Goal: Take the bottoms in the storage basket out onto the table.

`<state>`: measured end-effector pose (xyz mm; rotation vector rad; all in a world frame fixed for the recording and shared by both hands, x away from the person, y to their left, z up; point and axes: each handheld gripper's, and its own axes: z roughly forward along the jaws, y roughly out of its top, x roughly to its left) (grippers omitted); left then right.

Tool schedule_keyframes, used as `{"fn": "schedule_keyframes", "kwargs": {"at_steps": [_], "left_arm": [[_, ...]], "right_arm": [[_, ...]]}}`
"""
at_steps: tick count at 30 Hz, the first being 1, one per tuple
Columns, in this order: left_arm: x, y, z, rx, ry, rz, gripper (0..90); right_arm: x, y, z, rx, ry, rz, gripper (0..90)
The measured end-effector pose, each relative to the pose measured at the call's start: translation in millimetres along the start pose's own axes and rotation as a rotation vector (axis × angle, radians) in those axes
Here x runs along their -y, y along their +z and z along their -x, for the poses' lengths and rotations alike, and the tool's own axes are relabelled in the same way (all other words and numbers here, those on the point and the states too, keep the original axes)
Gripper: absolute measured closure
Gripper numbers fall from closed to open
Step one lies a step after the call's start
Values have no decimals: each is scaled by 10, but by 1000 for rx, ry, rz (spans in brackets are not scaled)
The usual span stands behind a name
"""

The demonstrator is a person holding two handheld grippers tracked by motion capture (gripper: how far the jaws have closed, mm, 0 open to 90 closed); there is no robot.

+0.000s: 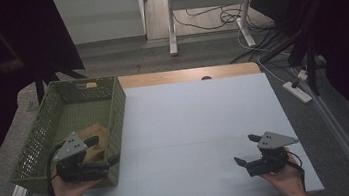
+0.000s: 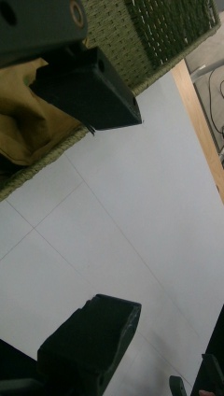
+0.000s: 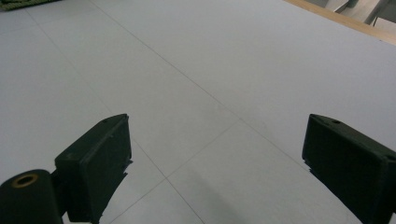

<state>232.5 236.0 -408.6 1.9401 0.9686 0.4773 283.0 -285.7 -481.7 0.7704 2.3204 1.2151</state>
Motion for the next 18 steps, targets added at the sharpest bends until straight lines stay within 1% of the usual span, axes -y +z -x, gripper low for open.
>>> {"fn": "schedule_keyframes", "kwargs": {"at_steps": [11, 18], "left_arm": [[-28, -7, -108, -8, -16, -8, 102], [-75, -86, -225, -20, -33, 10, 102]], "right_arm": [[2, 1, 4, 1, 2, -4, 79], [8, 14, 6, 0, 2, -12, 79]]}}
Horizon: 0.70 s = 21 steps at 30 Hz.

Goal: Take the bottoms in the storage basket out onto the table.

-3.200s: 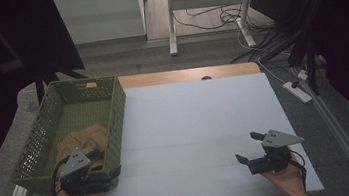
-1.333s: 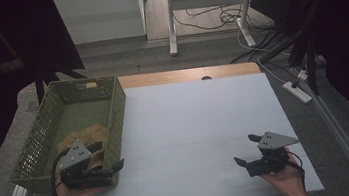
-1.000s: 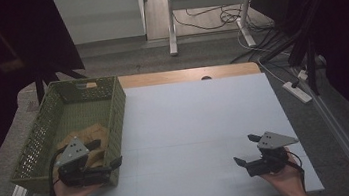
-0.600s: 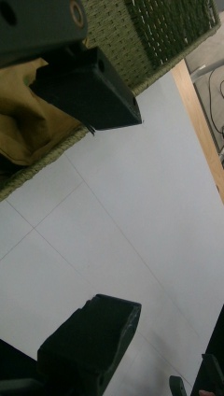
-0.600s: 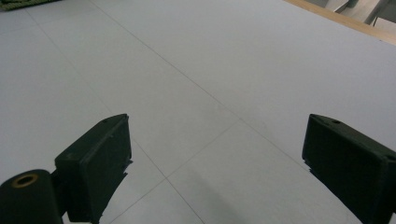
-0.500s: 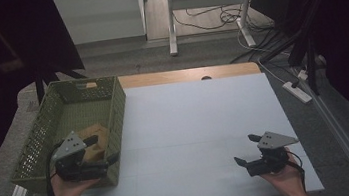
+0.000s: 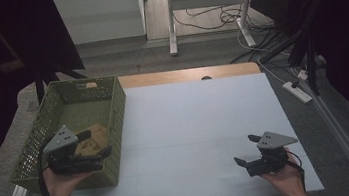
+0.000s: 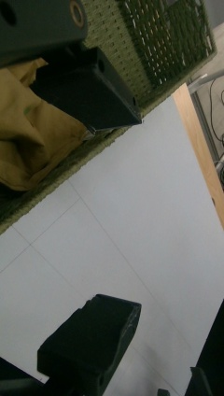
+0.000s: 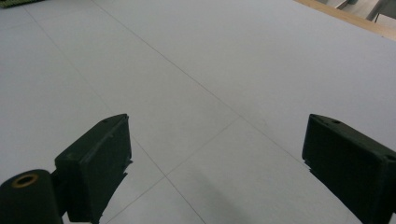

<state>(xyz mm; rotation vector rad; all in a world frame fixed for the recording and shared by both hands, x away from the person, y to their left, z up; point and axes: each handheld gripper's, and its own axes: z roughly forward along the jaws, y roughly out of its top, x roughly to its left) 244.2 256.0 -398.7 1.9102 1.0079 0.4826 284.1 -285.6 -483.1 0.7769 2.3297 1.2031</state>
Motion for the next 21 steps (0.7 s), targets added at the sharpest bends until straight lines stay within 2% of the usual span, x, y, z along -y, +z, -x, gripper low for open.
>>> {"fn": "schedule_keyframes", "kwargs": {"at_steps": [7, 21], "left_arm": [[-12, -36, -65, -12, -5, -7, 102], [-31, 28, -220, -18, -27, -35, 103]], "right_arm": [[4, 3, 2, -1, 2, -3, 79], [10, 16, 2, -3, 2, -14, 79]]}}
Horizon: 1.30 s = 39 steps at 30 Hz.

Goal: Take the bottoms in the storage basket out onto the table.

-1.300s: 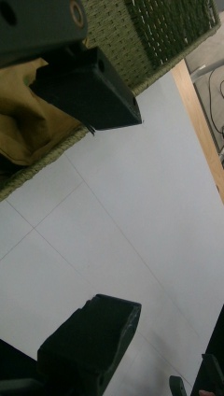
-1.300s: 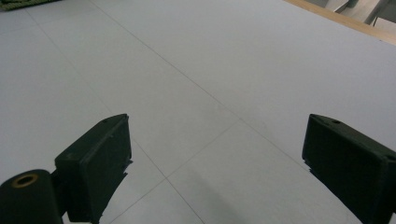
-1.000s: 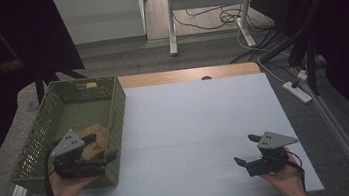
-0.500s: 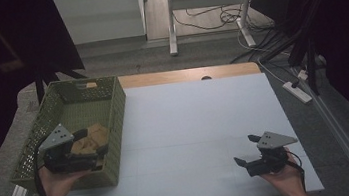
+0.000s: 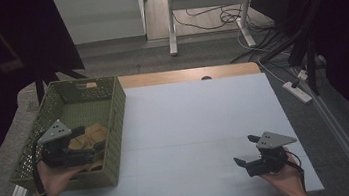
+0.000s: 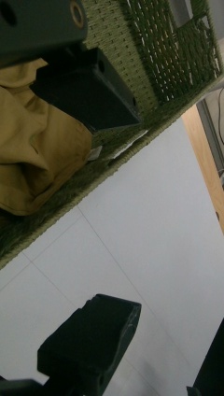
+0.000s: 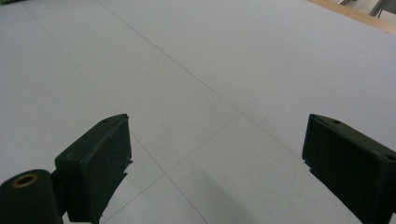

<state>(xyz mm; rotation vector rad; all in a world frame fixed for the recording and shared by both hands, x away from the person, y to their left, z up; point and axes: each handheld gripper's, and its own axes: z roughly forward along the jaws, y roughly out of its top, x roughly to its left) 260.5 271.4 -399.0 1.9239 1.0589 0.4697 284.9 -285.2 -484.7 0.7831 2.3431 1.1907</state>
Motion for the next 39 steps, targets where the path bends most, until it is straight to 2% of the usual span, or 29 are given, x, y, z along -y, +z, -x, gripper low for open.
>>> {"fn": "schedule_keyframes", "kwargs": {"at_steps": [12, 17, 28, 39], "left_arm": [[11, 61, -143, -15, -19, -35, 105], [42, 94, -281, -28, -50, -56, 106], [80, 152, -460, -59, -81, -99, 106], [90, 218, -560, -77, -91, -146, 106]], "right_arm": [[4, 10, 0, -4, 0, -3, 79], [4, 16, -3, -7, 1, -6, 79], [9, 25, -2, -8, 0, -12, 79], [17, 37, 5, -14, 4, -18, 79]]}}
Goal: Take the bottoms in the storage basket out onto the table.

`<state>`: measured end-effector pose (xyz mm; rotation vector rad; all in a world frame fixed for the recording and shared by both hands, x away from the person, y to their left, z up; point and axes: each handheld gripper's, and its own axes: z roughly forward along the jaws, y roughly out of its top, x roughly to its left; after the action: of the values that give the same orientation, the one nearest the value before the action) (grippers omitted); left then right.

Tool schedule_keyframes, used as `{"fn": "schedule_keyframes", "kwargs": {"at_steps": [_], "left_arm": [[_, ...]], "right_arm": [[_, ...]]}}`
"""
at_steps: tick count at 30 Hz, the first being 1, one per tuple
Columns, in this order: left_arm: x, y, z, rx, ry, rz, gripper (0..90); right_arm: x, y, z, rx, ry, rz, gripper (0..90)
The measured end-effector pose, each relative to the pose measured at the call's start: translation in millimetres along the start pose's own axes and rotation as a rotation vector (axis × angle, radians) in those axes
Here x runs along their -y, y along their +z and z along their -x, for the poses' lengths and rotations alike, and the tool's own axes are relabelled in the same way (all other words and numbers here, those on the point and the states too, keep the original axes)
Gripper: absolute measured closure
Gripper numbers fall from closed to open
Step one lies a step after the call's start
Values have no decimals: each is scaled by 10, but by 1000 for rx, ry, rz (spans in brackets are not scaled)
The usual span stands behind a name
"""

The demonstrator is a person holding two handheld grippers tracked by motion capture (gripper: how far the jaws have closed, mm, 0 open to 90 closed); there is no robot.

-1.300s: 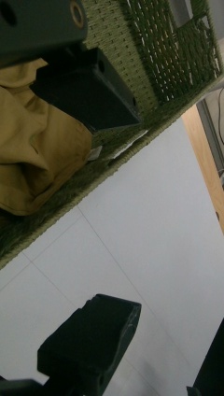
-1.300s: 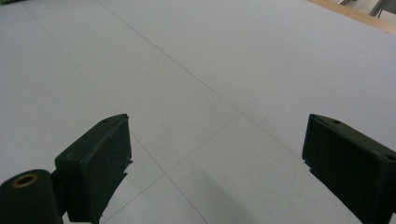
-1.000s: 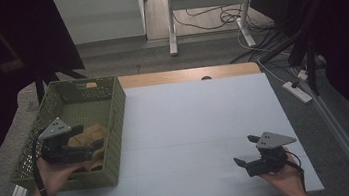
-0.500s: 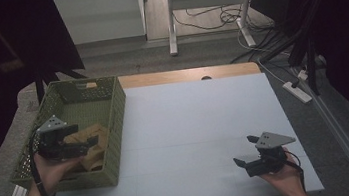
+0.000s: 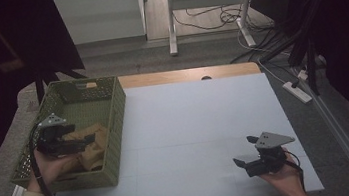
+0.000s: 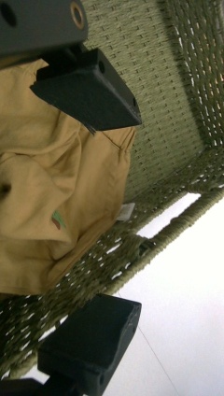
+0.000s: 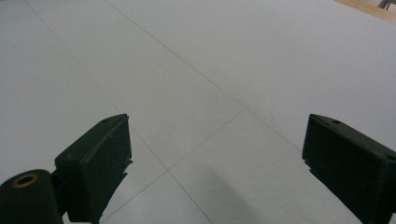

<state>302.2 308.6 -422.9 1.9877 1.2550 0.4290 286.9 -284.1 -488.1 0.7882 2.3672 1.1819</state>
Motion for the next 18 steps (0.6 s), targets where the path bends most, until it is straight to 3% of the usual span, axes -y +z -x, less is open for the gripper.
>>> {"fn": "schedule_keyframes", "kwargs": {"at_steps": [18], "left_arm": [[43, 105, -151, -5, -10, -79, 108]], "right_arm": [[4, 20, -2, -7, -4, -15, 79]]}}
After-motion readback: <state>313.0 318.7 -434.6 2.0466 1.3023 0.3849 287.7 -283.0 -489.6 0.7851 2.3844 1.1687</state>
